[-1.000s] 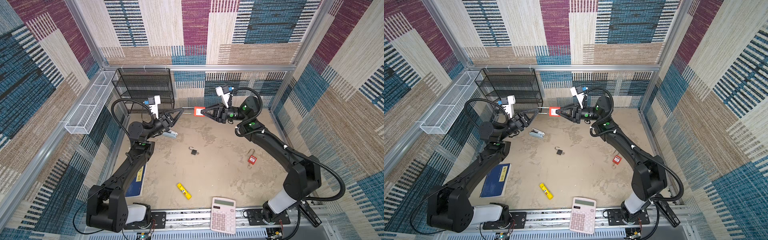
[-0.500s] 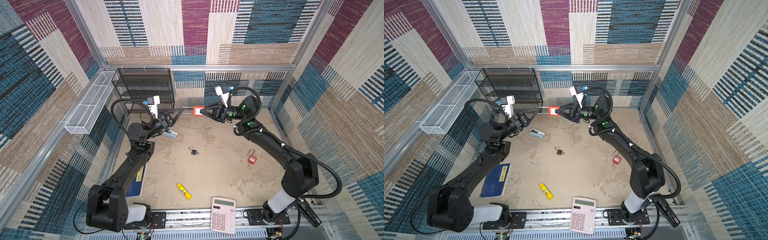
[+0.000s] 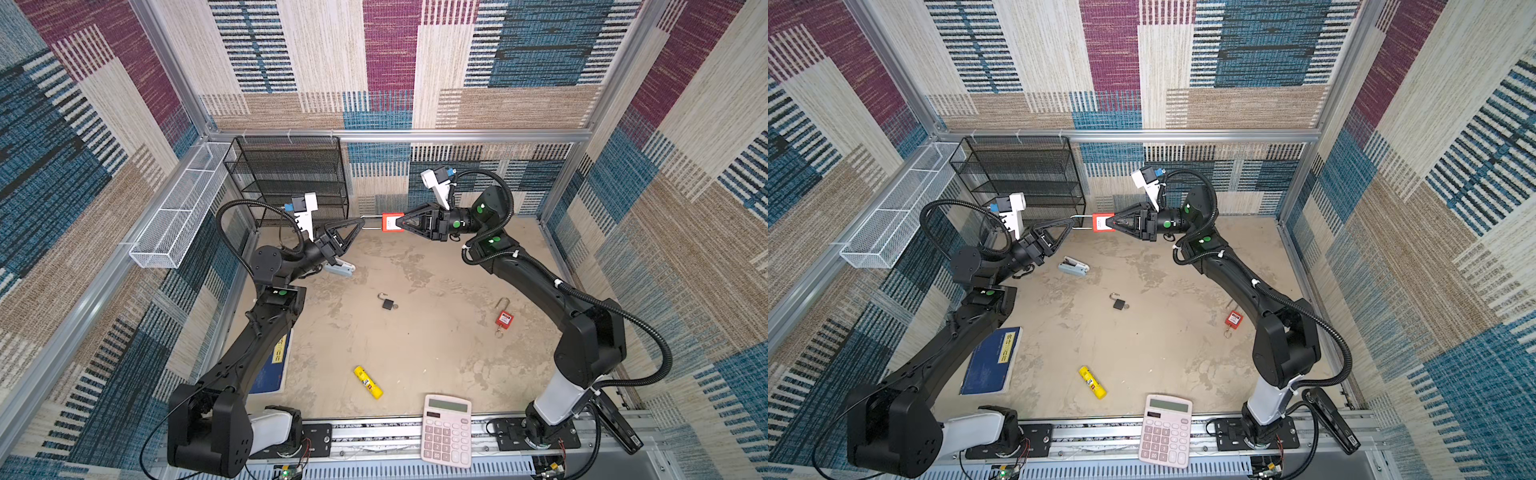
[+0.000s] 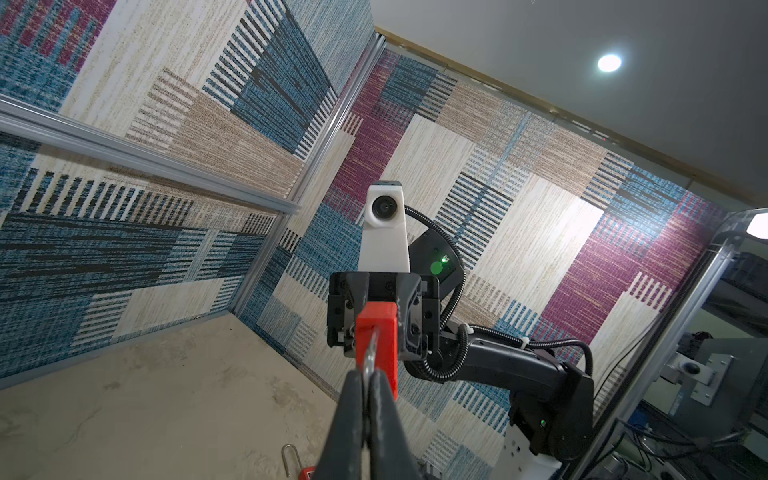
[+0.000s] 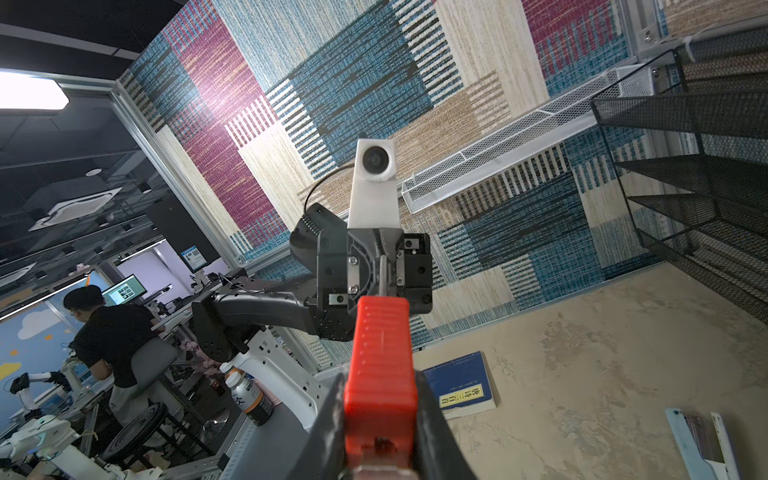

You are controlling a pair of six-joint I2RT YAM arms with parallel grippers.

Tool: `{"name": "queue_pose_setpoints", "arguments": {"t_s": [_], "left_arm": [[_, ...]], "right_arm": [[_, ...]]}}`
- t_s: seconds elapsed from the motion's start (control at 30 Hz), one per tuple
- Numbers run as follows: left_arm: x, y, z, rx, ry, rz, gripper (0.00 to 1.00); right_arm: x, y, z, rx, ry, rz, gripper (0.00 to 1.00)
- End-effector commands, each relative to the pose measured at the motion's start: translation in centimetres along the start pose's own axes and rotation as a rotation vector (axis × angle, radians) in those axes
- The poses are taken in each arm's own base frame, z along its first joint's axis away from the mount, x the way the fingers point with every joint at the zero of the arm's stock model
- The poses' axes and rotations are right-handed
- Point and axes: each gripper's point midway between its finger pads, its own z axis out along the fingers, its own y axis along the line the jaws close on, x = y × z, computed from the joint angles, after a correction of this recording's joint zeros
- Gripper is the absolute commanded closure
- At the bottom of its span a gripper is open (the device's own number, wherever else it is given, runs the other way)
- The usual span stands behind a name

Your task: Lock with the key

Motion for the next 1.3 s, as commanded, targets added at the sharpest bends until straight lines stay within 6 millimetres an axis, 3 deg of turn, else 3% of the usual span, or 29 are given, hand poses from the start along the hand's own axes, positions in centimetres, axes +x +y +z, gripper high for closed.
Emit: {"name": "queue_pose_setpoints", "arguments": {"t_s": [0.0, 0.37, 0.67, 0.7, 0.8, 0.9, 1.27], "left_arm": [[0.6, -0.7, 0.1, 0.028, 0.053, 0.065, 1.0], [1.0, -0.6, 1.3, 0.09, 0.035, -0.009, 1.0], [1.7, -0.9, 2.5, 0.136, 0.073, -0.041, 1.0], [1.6, -0.8, 2.4, 0.128, 0.071, -0.04, 0.97], [1.3, -0.8, 2.2, 0.118, 0.058, -0.029, 0.71], [1.2, -1.0, 2.2, 0.127, 0.05, -0.041, 0.57], [2.2, -0.7, 3.1, 0.144, 0.047, -0.081, 0.47]], "right_arm": [[-0.1, 0.0, 0.0, -0.006, -0.008, 0.037, 0.96], [-0.2, -0.4, 1.3, 0.041, -0.033, 0.001, 0.98], [-0.3, 0.1, 0.7, 0.061, -0.06, -0.012, 0.99], [-0.6, 0.1, 0.4, 0.074, -0.07, -0.021, 0.99], [-1.1, -0.3, -0.4, 0.105, -0.097, -0.025, 0.99], [-1.2, -0.7, -0.5, 0.118, -0.108, -0.025, 0.98], [-1.8, -0.5, -0.3, 0.087, -0.132, -0.046, 0.98]]}}
